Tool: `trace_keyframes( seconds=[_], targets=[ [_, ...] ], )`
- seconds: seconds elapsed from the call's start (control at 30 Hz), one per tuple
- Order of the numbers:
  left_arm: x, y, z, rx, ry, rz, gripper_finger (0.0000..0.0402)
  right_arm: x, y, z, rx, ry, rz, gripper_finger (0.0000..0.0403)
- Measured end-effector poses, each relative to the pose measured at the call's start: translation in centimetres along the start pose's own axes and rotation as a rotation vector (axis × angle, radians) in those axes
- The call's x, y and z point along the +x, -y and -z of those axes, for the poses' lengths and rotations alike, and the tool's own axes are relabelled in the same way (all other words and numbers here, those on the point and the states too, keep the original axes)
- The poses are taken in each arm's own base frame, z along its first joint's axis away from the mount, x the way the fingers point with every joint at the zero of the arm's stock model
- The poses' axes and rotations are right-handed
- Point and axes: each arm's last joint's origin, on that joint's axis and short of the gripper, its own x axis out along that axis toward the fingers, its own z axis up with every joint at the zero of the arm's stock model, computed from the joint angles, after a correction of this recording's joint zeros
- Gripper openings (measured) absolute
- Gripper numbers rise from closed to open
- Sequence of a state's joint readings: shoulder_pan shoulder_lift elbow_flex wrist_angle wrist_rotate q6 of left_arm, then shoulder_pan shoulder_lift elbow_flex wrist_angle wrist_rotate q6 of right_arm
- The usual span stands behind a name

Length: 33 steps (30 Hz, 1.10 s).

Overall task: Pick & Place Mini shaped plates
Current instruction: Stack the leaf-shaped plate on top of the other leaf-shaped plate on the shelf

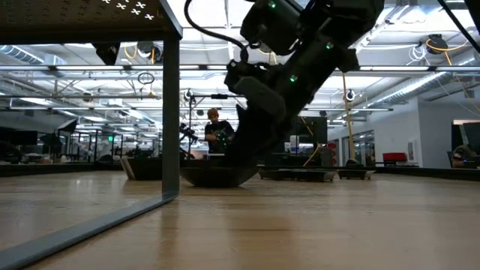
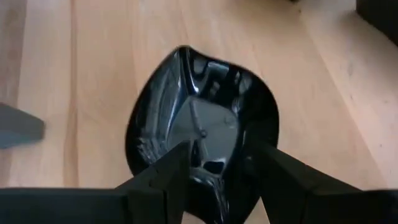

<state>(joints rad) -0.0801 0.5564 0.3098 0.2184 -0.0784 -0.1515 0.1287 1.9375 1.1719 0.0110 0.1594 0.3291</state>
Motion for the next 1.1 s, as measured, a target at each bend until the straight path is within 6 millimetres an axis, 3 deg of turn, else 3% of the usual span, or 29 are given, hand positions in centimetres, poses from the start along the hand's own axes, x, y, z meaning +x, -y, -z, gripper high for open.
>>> trace_keyframes(
  seconds=[0.47,1.1],
  targets=[
    [0.0,0.0,0.1,-0.041,-0.009,-0.003,0.0079,1.2,2.4,-0.4,-0.029,-0.005,-0.031,0.0155],
    [0.0,-0.1,0.0,-0.035,-0.003,-0.012,0.0079,1.2,2.8,-0.3,-0.1,-0.027,-0.025,0.0061]
  ],
)
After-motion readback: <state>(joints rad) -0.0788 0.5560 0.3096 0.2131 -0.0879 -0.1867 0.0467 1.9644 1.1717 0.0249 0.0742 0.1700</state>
